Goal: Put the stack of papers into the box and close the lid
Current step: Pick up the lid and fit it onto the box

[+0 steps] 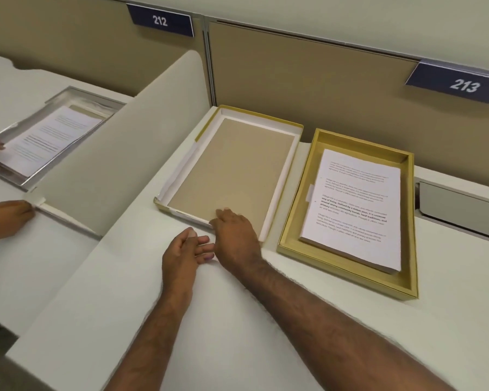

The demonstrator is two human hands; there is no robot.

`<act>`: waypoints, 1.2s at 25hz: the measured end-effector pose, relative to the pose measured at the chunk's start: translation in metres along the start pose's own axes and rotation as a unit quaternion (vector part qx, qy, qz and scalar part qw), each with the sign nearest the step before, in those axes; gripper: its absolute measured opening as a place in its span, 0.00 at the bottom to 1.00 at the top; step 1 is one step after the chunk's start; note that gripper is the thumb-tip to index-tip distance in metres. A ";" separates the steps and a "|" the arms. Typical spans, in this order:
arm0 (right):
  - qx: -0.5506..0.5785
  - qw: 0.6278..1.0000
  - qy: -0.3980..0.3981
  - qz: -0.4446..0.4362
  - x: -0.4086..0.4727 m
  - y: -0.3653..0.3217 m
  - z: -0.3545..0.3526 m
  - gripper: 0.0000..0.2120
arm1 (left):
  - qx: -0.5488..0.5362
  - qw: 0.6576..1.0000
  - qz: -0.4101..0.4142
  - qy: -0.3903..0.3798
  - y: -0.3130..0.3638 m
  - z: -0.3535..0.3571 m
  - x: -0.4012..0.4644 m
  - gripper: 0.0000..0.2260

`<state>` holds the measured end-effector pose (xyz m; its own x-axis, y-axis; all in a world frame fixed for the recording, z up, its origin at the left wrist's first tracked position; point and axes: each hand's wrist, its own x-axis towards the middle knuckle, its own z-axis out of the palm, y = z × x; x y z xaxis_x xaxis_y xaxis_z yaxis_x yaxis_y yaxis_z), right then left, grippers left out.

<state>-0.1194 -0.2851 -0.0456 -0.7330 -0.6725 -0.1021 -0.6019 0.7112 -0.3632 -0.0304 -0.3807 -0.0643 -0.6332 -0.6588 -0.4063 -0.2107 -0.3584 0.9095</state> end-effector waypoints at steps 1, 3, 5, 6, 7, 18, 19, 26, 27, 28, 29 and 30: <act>0.010 1.000 0.008 -0.007 -0.001 0.000 -0.001 0.26 | -0.002 1.000 -0.002 -0.007 0.000 -0.001 0.001 0.15; 0.045 0.998 0.045 -0.020 -0.004 -0.002 -0.008 0.23 | -0.023 0.999 -0.008 -0.032 0.003 -0.001 0.004 0.19; 0.088 0.990 0.106 -0.039 -0.011 -0.006 -0.018 0.17 | -0.073 0.993 -0.020 -0.089 0.012 0.002 0.006 0.21; 0.113 0.982 0.145 -0.050 -0.014 -0.008 -0.023 0.16 | -0.101 0.987 -0.020 -0.121 0.019 0.003 0.007 0.20; 0.143 0.972 0.178 -0.059 -0.019 -0.010 -0.028 0.16 | -0.127 0.981 -0.013 -0.147 0.027 0.004 0.008 0.19; 0.608 0.780 0.126 0.074 -0.073 0.016 -0.097 0.23 | 0.136 0.956 0.223 -0.135 0.073 0.050 -0.011 0.21; 0.644 0.747 0.136 0.088 -0.075 0.022 -0.108 0.25 | 0.150 0.947 0.242 -0.151 0.073 0.055 -0.015 0.20; 0.728 0.640 0.200 0.141 -0.096 0.074 -0.169 0.37 | 0.243 0.882 0.321 -0.244 0.060 0.104 -0.041 0.31; 0.732 0.630 0.213 0.147 -0.100 0.083 -0.175 0.38 | 0.258 0.861 0.339 -0.277 0.056 0.108 -0.041 0.32; 0.733 0.623 0.224 0.153 -0.105 0.092 -0.180 0.38 | 0.274 0.839 0.355 -0.308 0.051 0.112 -0.042 0.34; 0.730 0.621 0.234 0.165 -0.109 0.101 -0.184 0.38 | 0.289 0.820 0.367 -0.331 0.045 0.114 -0.042 0.36; 0.723 0.620 0.244 0.182 -0.113 0.109 -0.186 0.37 | 0.303 0.805 0.375 -0.346 0.040 0.117 -0.042 0.37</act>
<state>-0.1617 -0.0935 0.0989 -0.9578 -0.1280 -0.2573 0.2868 -0.3668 -0.8850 -0.0996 -0.2901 -0.0005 -0.9703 0.0629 0.2337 0.2337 0.4946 0.8371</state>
